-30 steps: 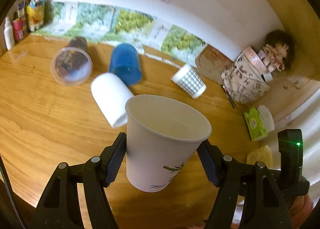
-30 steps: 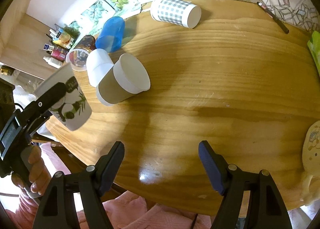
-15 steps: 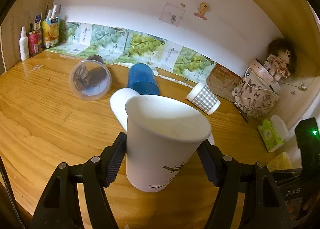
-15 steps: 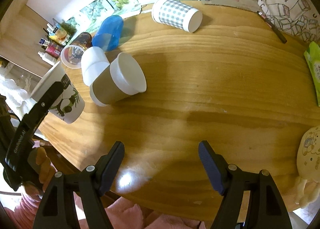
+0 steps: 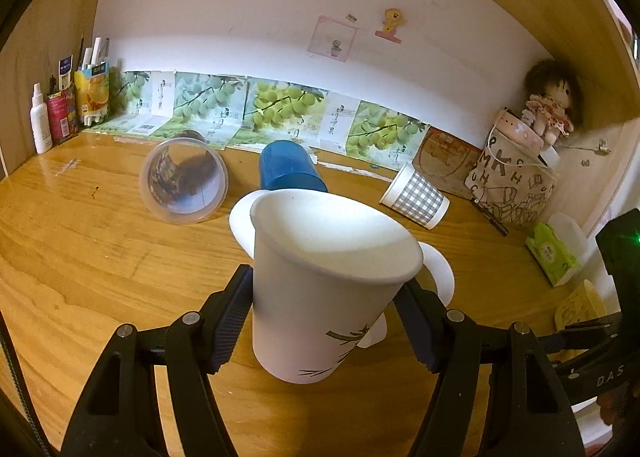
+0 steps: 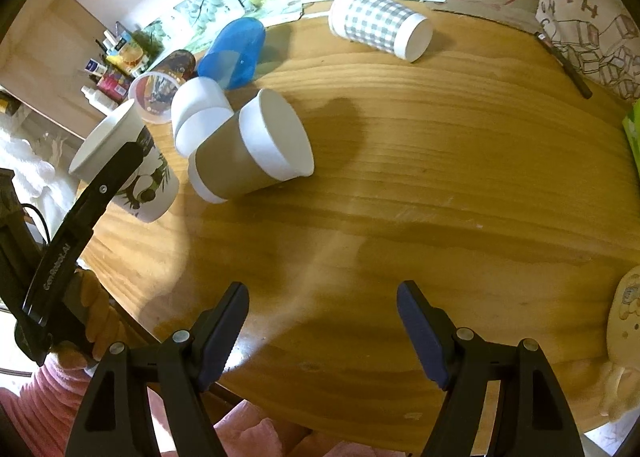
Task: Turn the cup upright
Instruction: 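Carry the cup with the left gripper and lower it upright onto the desk, then open the left gripper and lift it away from the upright cup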
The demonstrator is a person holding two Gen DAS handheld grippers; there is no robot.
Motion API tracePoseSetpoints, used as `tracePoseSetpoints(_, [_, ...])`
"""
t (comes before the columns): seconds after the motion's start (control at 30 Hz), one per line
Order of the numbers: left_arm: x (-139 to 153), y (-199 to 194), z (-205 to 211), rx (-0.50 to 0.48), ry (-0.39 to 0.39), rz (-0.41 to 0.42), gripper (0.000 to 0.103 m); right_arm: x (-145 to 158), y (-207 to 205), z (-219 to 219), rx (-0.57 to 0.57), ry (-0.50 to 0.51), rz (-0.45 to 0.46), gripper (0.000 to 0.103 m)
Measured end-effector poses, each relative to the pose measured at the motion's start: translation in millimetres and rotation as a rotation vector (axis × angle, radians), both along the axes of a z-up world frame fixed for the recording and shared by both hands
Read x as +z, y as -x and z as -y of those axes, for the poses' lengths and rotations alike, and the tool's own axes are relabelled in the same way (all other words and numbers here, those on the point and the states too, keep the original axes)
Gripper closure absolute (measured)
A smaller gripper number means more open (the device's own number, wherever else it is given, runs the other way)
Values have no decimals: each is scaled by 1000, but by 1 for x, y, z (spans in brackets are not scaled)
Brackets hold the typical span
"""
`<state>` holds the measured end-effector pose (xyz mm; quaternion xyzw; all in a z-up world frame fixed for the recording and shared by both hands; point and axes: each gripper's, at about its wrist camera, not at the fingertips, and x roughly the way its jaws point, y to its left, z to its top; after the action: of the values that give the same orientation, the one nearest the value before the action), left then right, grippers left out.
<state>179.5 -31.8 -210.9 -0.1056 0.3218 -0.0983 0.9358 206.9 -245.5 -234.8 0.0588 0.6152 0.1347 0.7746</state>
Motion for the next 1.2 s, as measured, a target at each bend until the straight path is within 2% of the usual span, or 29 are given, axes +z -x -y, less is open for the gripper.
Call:
tracePoseSetpoints(0.37, [-12,4,-4,-4,2,-1,30,-6,-3,-8,27,21,-2,26])
tracePoseSetpoints(0.7, [-22,6,-8,-16,-13,-38,30,-11,-3,-14,34,9,-8,26])
tracePoseSetpoints(1.2, [-31,22,-11,-57,-46,-73,29,-14,2,-19,-1,1,-7,26])
